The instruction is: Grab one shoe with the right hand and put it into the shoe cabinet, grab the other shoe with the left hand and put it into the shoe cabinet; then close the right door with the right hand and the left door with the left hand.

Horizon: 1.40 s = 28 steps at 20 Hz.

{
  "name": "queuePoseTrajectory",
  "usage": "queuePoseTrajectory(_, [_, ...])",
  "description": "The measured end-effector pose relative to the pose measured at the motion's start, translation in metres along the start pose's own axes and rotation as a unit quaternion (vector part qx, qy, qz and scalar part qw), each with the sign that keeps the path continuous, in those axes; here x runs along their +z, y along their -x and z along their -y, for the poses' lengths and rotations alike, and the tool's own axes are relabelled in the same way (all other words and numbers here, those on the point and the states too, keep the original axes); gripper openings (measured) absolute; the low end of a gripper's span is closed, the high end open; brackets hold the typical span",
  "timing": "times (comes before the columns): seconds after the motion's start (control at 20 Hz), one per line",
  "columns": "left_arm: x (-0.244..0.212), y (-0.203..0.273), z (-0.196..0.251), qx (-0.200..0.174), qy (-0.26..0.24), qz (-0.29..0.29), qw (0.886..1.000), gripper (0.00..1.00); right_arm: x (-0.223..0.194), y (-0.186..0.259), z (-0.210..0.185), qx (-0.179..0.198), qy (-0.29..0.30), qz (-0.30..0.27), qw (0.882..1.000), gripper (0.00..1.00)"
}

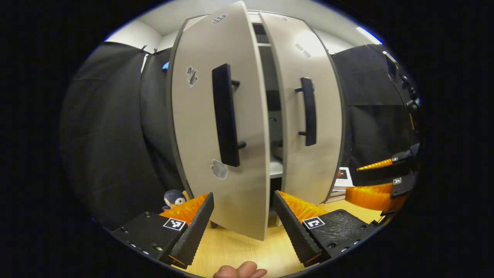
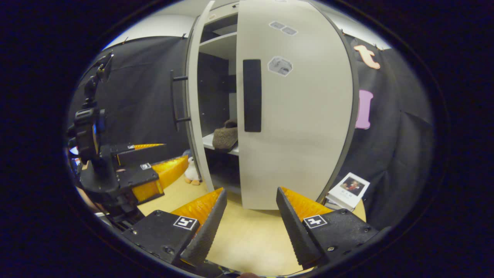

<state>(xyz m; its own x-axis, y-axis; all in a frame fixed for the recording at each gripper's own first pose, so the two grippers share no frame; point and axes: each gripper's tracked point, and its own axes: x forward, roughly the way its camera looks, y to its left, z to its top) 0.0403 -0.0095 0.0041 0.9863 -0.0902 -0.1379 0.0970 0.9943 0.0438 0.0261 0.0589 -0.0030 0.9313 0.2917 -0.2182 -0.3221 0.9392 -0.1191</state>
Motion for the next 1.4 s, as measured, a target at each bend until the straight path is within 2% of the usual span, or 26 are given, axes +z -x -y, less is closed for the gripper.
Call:
queuePoseTrajectory(0.2, [0.015,0.004,0.010,-0.014,-0.012,0.035,0.999,0.94,0.032,0.015,0.011,-0.039,0.000,0.079,0.996,0.93])
queuePoseTrajectory(0.4, [0.026,0.006,0.007,-0.005,0.044,0.034,0.998,0.94,0.057,0.029,0.030,-0.081,-0.036,0.137,0.987,0.98])
queuePoseTrajectory(0.5, [0.025,0.007,0.004,-0.002,0.065,0.027,0.998,0.94,0.065,0.033,0.040,-0.098,-0.049,0.156,0.982,0.97])
queuePoseTrajectory(0.7, [0.014,0.014,-0.009,0.011,0.064,0.009,0.998,0.94,0.053,0.029,0.046,-0.108,-0.056,0.131,0.984,0.98])
queuePoseTrajectory(0.9, [0.010,0.018,-0.014,0.017,0.063,0.005,0.998,0.94,0.054,0.030,0.052,-0.119,-0.061,0.138,0.981,0.98])
queuePoseTrajectory(1.4, [0.013,0.014,-0.014,0.019,0.053,0.012,0.998,0.94,0.044,0.024,0.046,-0.101,-0.066,0.120,0.985,0.98])
